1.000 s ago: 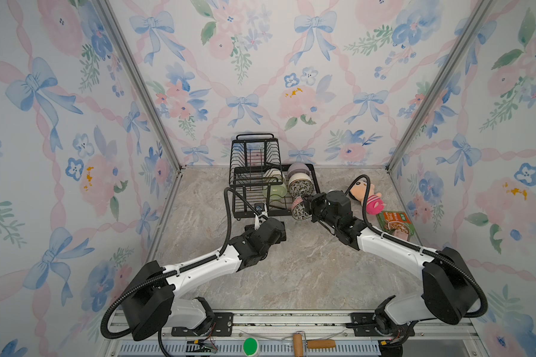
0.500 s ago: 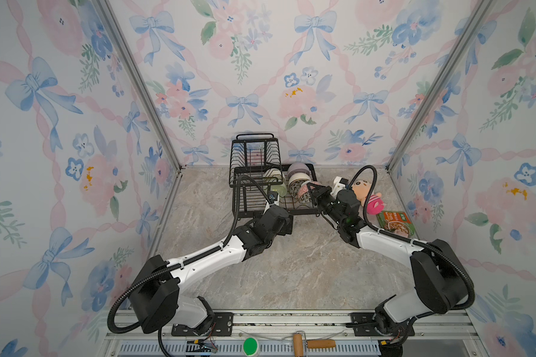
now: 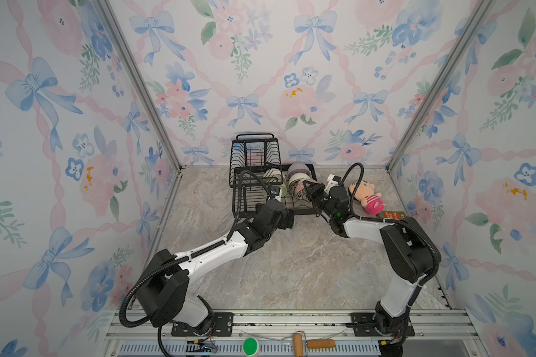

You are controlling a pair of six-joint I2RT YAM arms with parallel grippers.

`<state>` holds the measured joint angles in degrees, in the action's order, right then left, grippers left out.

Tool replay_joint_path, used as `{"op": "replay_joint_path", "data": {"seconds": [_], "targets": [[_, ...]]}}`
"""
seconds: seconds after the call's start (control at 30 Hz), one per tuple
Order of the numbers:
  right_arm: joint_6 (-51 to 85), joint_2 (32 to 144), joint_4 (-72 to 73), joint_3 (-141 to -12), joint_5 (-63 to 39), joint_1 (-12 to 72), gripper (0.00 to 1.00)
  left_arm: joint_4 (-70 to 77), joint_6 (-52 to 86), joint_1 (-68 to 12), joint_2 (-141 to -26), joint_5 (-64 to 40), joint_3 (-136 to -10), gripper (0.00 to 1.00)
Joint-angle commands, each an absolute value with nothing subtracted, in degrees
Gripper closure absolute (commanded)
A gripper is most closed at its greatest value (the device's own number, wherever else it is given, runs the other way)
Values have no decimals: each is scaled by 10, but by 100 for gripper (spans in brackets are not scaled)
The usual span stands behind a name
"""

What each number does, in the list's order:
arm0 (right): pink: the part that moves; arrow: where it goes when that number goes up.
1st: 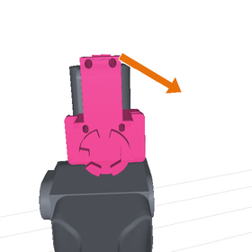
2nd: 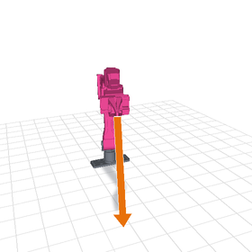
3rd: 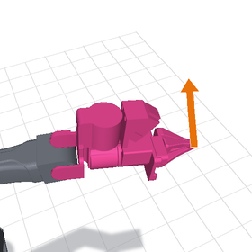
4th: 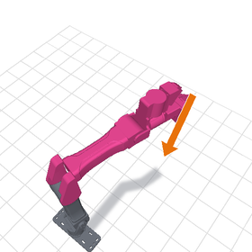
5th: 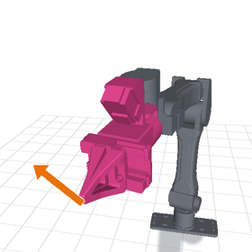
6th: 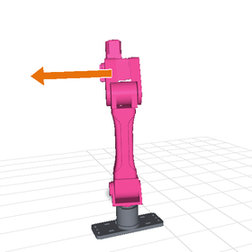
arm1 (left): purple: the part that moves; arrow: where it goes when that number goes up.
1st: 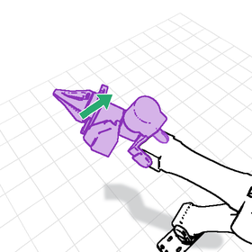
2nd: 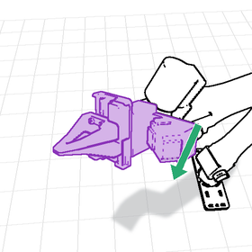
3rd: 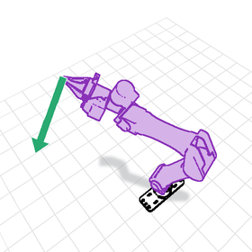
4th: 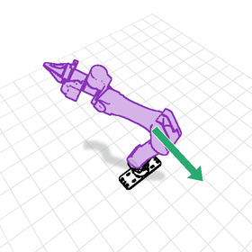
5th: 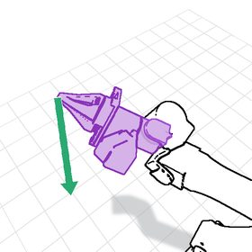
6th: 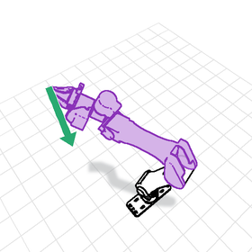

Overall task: Load bowls into a dish rack
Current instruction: Place the bowl in the dish rack.

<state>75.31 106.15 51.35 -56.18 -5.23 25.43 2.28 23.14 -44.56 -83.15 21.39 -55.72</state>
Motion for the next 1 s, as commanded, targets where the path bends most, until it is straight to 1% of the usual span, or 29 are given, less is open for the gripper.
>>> {"op": "replay_joint_path", "data": {"seconds": [0.0, 0.17, 0.47, 0.97], "targets": [[762, 1086, 598, -595, -67, 252, 100, 28, 225, -435, -841, 198, -555, 2], [778, 1123, 627, -603, -50, 253, 100, 28, 211, -425, -840, 192, -555, 2], [779, 1166, 636, -627, -66, 258, 100, 21, 201, -404, -843, 167, -559, 2], [788, 1202, 642, -636, -68, 269, 100, 29, 197, -387, -834, 150, -545, 2]]}}
